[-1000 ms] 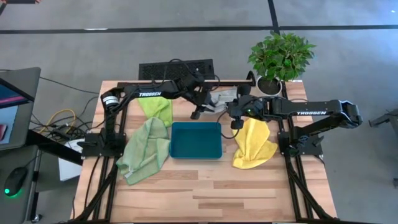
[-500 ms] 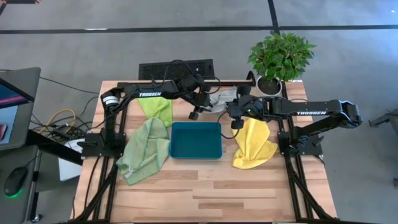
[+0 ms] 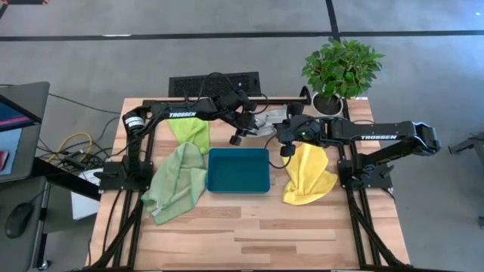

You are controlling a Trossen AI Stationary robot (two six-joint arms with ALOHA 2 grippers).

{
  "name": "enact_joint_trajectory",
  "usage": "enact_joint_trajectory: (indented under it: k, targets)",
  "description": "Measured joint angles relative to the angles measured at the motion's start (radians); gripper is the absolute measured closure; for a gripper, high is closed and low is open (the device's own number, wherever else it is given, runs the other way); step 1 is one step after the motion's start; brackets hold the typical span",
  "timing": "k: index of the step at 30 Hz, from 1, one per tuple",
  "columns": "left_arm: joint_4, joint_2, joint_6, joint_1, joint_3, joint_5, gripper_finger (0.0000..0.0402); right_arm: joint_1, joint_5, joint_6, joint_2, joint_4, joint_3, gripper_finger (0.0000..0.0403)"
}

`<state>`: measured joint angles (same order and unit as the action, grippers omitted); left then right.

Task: Fold microfiber towels
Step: Fold the gray microfiber towel

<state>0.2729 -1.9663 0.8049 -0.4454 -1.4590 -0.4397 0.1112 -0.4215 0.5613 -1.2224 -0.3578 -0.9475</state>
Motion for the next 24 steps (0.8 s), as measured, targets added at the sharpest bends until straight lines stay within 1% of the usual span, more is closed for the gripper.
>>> enact_joint_trajectory:
  k: [4, 10, 13, 19, 24]
  targets:
    - [0.002, 0.0, 0.015, 0.0, 0.0, 0.0, 0.0322, 0.0, 0.001, 0.016, 0.0, 0.0, 0.0, 0.0391]
    - [0.006, 0.0, 0.013, 0.0, 0.0, 0.001, 0.0391, 0.0, 0.001, 0.023, 0.0, 0.008, 0.0, 0.0391]
    - [0.009, 0.001, 0.005, 0.0, 0.0, 0.009, 0.0395, 0.0, 0.001, 0.023, 0.0, 0.007, 0.0, 0.0391]
    - [0.003, 0.01, -0.06, -0.003, 0.0, 0.145, 0.0399, 0.0, -0.026, 0.023, 0.0, 0.002, 0.0, 0.0391]
    - [0.01, 0.031, -0.125, -0.008, 0.0, 0.184, 0.0401, 0.01, -0.028, 0.015, 0.0, -0.001, 0.0, 0.0391]
